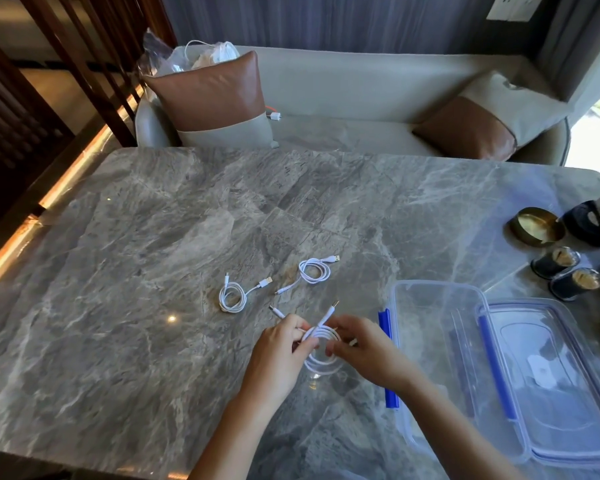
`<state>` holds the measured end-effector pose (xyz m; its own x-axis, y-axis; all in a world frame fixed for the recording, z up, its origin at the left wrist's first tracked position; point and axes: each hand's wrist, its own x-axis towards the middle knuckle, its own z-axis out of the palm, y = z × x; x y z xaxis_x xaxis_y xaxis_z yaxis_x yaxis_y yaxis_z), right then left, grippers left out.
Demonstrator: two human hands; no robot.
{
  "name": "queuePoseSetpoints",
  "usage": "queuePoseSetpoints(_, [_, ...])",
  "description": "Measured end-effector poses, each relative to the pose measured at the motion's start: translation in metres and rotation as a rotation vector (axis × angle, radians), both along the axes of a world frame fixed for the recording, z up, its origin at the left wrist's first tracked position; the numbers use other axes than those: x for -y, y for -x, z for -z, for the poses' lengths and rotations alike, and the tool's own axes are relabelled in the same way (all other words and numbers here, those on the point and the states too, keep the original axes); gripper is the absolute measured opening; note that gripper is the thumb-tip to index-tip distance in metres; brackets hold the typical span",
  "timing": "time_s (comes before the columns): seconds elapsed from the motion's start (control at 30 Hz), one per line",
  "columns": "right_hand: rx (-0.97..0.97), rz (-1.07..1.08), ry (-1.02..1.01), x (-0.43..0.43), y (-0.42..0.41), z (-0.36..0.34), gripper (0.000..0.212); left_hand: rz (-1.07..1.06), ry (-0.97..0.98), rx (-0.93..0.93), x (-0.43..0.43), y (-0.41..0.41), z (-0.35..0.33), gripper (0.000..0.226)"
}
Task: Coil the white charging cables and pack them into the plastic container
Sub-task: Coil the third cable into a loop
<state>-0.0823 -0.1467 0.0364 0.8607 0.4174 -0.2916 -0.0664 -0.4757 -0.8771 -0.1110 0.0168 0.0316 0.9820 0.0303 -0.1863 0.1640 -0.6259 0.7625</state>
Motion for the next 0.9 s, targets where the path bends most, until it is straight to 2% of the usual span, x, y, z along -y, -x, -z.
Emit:
queuePoseSetpoints(0.1, [-0.032,0.02,-0.064,-0.001,0.001,-0.002,0.023,-0.023,0.009,-0.012,-0.002,0.0,0.003,0.018])
queuePoseSetpoints(0.2, [-0.06,0.046,-0.106,0.001,0.0,-0.002,0.029,-0.021,-0.087,0.018,-0.008,0.001,0.005,0.021])
queuePoseSetpoints(0.27, [-0.058,0.047,-0.119,0.001,-0.001,-0.002,0.031,-0.021,-0.078,0.063,-0.01,0.0,0.006,0.017])
queuePoseSetpoints(0.33, [-0.076,0.072,-0.159,0.002,-0.002,-0.002,0.032,-0.06,0.105,0.094,-0.01,-0.003,0.002,0.01])
queuePoseSetpoints(0.4, [-0.084,0.11,-0.186,0.002,-0.002,-0.002,0.036,-0.121,0.326,0.131,-0.008,-0.005,-0.002,0.017])
queuePoseSetpoints(0.53, [-0.129,0.192,-0.262,0.003,-0.003,0.001,0.031,-0.168,0.594,0.222,-0.001,-0.005,-0.009,0.022])
queuePoseSetpoints(0.6, [-0.139,0.209,-0.286,0.002,-0.004,0.002,0.029,-0.147,0.624,0.239,0.001,-0.006,-0.01,0.022])
queuePoseSetpoints(0.73, [-0.153,0.219,-0.335,0.0,-0.004,0.001,0.028,-0.183,0.717,0.183,0.003,-0.011,-0.011,0.007])
queuePoseSetpoints(0.9, [-0.132,0.25,-0.417,-0.004,-0.003,-0.004,0.028,-0.227,0.703,0.14,0.009,-0.009,-0.003,0.018])
